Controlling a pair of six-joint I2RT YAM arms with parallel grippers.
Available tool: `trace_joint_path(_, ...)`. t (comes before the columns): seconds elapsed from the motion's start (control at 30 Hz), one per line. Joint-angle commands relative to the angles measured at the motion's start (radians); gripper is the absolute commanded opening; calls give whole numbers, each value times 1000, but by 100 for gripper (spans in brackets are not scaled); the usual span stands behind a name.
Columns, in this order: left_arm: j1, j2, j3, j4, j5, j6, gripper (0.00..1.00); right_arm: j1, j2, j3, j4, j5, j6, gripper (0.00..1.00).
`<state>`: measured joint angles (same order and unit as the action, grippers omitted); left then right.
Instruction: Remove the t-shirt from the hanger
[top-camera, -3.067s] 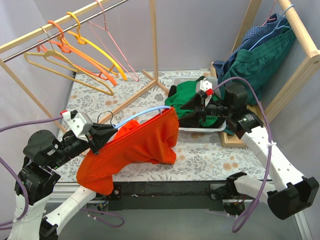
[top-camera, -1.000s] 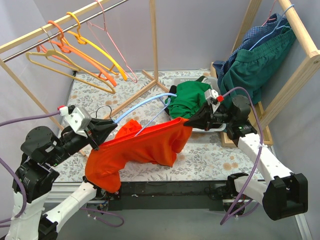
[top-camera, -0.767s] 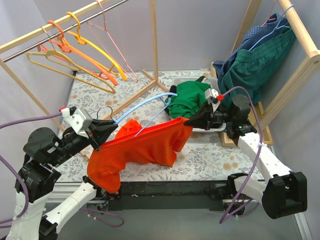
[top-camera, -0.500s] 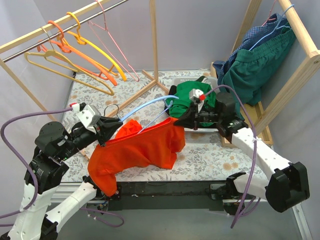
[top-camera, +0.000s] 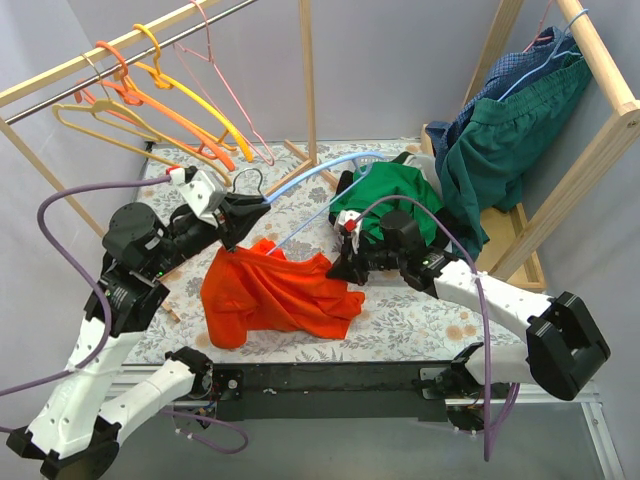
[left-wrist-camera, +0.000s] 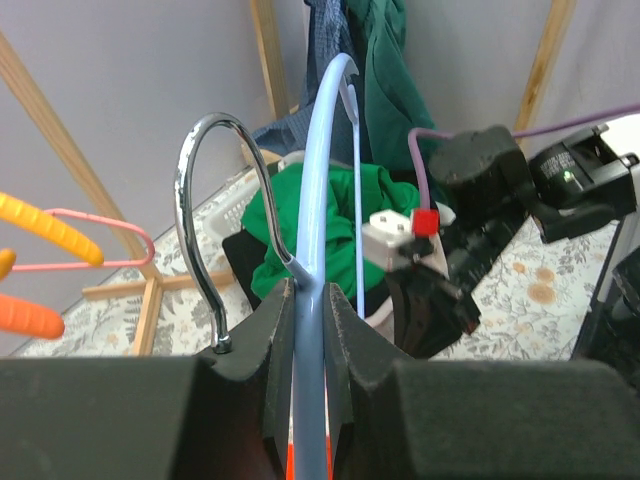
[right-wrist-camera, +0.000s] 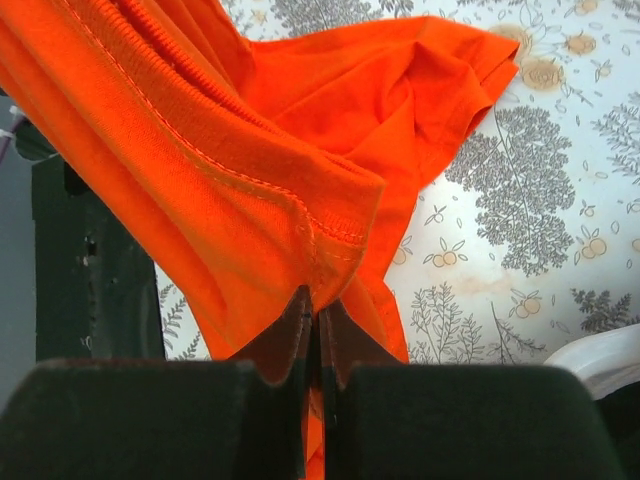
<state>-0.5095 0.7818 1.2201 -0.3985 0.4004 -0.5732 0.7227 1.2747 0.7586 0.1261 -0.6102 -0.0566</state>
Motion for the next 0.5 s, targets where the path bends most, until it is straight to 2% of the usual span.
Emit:
trace_joint_path(0.0, 6, 1, -25, 231, -6, -13, 0, 32, 11, -15, 32, 101, -5, 1)
trace_joint_path(0.17, 6, -19, -149, 496, -72, -63, 0, 127, 60, -1, -45, 207, -35, 1)
trace_joint_path(0.47, 6, 39, -119, 592, -103, -59, 0, 188, 89, -79, -29, 280, 5, 1)
